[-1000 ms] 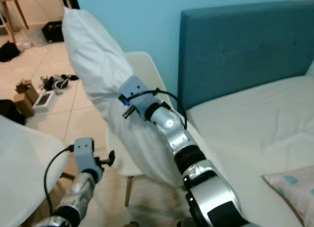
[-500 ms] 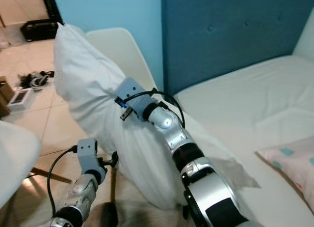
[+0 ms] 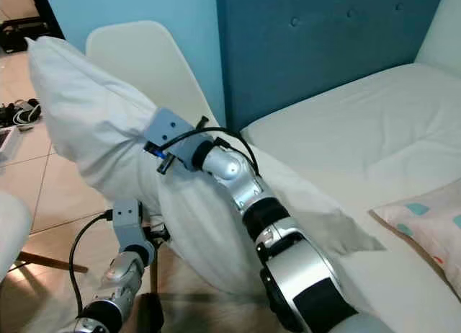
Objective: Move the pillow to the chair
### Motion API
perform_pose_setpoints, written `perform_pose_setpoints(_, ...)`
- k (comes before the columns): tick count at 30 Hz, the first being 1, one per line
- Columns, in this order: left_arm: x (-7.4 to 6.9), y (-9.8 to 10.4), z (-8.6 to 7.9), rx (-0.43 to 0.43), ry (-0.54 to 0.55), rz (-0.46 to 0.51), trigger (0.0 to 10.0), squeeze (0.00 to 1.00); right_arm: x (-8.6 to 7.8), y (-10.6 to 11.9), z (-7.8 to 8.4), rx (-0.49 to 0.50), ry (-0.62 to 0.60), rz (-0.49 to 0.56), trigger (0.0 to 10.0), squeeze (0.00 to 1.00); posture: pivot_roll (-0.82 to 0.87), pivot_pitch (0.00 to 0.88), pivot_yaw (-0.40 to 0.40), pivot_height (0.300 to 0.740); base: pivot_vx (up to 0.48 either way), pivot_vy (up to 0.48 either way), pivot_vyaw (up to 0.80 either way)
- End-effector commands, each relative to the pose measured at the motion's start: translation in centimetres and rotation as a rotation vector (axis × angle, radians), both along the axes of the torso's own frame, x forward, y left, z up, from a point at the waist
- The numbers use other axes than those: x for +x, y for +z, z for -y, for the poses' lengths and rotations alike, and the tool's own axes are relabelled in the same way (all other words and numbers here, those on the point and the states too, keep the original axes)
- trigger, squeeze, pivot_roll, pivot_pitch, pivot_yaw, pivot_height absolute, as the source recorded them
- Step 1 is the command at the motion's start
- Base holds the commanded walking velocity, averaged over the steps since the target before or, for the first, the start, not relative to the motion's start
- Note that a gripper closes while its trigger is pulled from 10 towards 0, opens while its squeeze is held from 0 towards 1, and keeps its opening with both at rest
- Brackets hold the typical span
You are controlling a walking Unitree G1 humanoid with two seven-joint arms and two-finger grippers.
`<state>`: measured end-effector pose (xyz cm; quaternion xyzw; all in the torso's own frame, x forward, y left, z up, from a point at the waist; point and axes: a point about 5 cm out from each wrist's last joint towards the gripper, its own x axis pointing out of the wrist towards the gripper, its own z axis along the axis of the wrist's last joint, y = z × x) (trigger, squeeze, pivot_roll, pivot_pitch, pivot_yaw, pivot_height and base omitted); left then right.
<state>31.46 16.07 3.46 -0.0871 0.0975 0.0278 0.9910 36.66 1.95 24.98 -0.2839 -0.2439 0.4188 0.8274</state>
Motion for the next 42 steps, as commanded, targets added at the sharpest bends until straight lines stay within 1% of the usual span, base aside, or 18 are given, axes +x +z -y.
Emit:
perform_pose_setpoints(1, 0.0, 0.1, 1.0, -0.009, -0.031, 0.003, 10.0, 0.00, -1.5, 5.2, -2.0, 0.079, 0.098, 0.225, 10.0, 0.00, -0.03, 0.091, -0.006, 0.491, 0.000, 0.000, 0.00)
perform_pose_setpoints(3, 0.3, 0.6, 1.4, -0.018, -0.036, 0.030, 10.0, 0.00, -2.1, 7.2, -2.8, 0.080, 0.130, 0.298, 10.0, 0.00, -0.03, 0.098, -0.011, 0.491, 0.000, 0.000, 0.00)
perform_pose_setpoints(6, 0.4, 1.0, 1.7, -0.025, -0.038, 0.055, 10.0, 0.00, -2.8, 8.6, -3.5, 0.095, 0.173, 0.343, 10.0, 0.00, -0.02, 0.107, -0.017, 0.491, 0.000, 0.000, 0.00)
perform_pose_setpoints(11, 0.6, 2.1, 2.3, -0.034, -0.041, 0.113, 10.0, 0.00, -4.2, 9.4, -5.0, 0.110, 0.306, 0.325, 10.0, 0.00, -0.02, 0.137, -0.027, 0.491, 0.000, 0.000, 0.00)
perform_pose_setpoints(13, 0.8, 2.8, 2.8, -0.031, -0.051, 0.145, 10.0, 0.00, -5.2, 7.8, -6.0, 0.075, 0.405, 0.284, 10.0, 0.00, -0.02, 0.166, -0.035, 0.491, 0.000, 0.000, 0.00)
perform_pose_setpoints(14, 0.8, 2.8, 2.8, -0.031, -0.051, 0.145, 10.0, 0.00, -5.2, 7.8, -6.0, 0.075, 0.405, 0.284, 10.0, 0.00, -0.02, 0.166, -0.035, 0.491, 0.000, 0.000, 0.00)
perform_pose_setpoints(15, 0.7, 3.3, 3.2, -0.030, -0.061, 0.169, 10.0, 0.00, -6.0, 5.2, -6.8, 0.009, 0.493, 0.231, 10.0, 0.00, -0.01, 0.201, -0.038, 0.491, 0.000, 0.000, 0.00)
perform_pose_setpoints(16, 0.7, 3.5, 3.4, -0.028, -0.066, 0.177, 10.0, 0.00, -6.3, 3.6, -7.1, -0.035, 0.519, 0.204, 10.0, 0.00, -0.01, 0.211, -0.037, 0.491, 0.000, 0.000, 0.00)
perform_pose_setpoints(17, 0.7, 3.5, 3.4, -0.028, -0.066, 0.177, 10.0, 0.00, -6.3, 3.6, -7.1, -0.035, 0.519, 0.204, 10.0, 0.00, -0.01, 0.211, -0.037, 0.491, 0.000, 0.000, 0.00)
perform_pose_setpoints(19, 0.5, 3.7, 3.6, -0.021, -0.077, 0.183, 10.0, 0.00, -6.7, 0.3, -7.2, -0.118, 0.536, 0.135, 10.0, 0.00, -0.01, 0.236, -0.034, 0.491, 0.000, 0.000, 0.00)
perform_pose_setpoints(21, 0.4, 3.7, 3.6, -0.020, -0.078, 0.184, 10.0, 0.00, -6.8, -0.7, -7.2, -0.136, 0.541, 0.112, 10.0, 0.00, -0.01, 0.239, -0.034, 0.491, 0.000, 0.000, 0.00)
perform_pose_setpoints(22, 0.3, 3.8, 3.7, -0.016, -0.082, 0.187, 10.0, 0.00, -6.8, -1.7, -7.2, -0.149, 0.529, 0.089, 10.0, 0.35, -0.01, 0.255, -0.030, 0.491, 0.000, 0.000, 0.00)
perform_pose_setpoints(23, 0.2, 3.8, 3.7, -0.016, -0.085, 0.189, 10.0, 0.00, -6.8, -2.5, -7.1, -0.167, 0.511, 0.081, 10.0, 0.90, -0.02, 0.260, -0.027, 0.491, 0.000, 0.000, 0.00)
perform_pose_setpoints(24, 0.1, 3.8, 3.8, -0.015, -0.088, 0.190, 10.0, 0.00, -6.7, -3.0, -7.0, -0.179, 0.495, 0.084, 10.0, 0.97, -0.02, 0.262, -0.026, 0.491, 0.000, 0.000, 0.00)
perform_pose_setpoints(25, 0.1, 4.0, 4.0, -0.015, -0.093, 0.191, 10.0, 0.00, -6.5, -3.1, -6.8, -0.167, 0.470, 0.076, 10.0, 1.00, -0.01, 0.265, -0.025, 0.491, 0.000, 0.000, 0.00)
perform_pose_setpoints(30, 0.2, 4.6, 4.5, -0.015, -0.106, 0.206, 10.0, 0.00, -5.4, -2.5, -6.3, -0.139, 0.378, 0.094, 10.0, 1.00, -0.01, 0.262, -0.024, 0.491, 0.000, 0.000, 0.00)
perform_pose_setpoints(41, 0.2, 4.9, 4.6, -0.010, -0.111, 0.212, 10.0, 0.00, -5.0, -2.1, -6.1, -0.124, 0.342, 0.094, 10.0, 1.00, -0.01, 0.257, -0.024, 0.491, 0.000, 0.000, 0.00)
perform_pose_setpoints(42, 0.7, 6.4, 4.4, 0.021, -0.128, 0.262, 10.0, 0.00, -3.0, -1.1, -4.9, -0.014, 0.160, 0.043, 10.0, 1.00, -0.01, 0.220, -0.024, 0.491, 0.000, 0.000, 0.00)
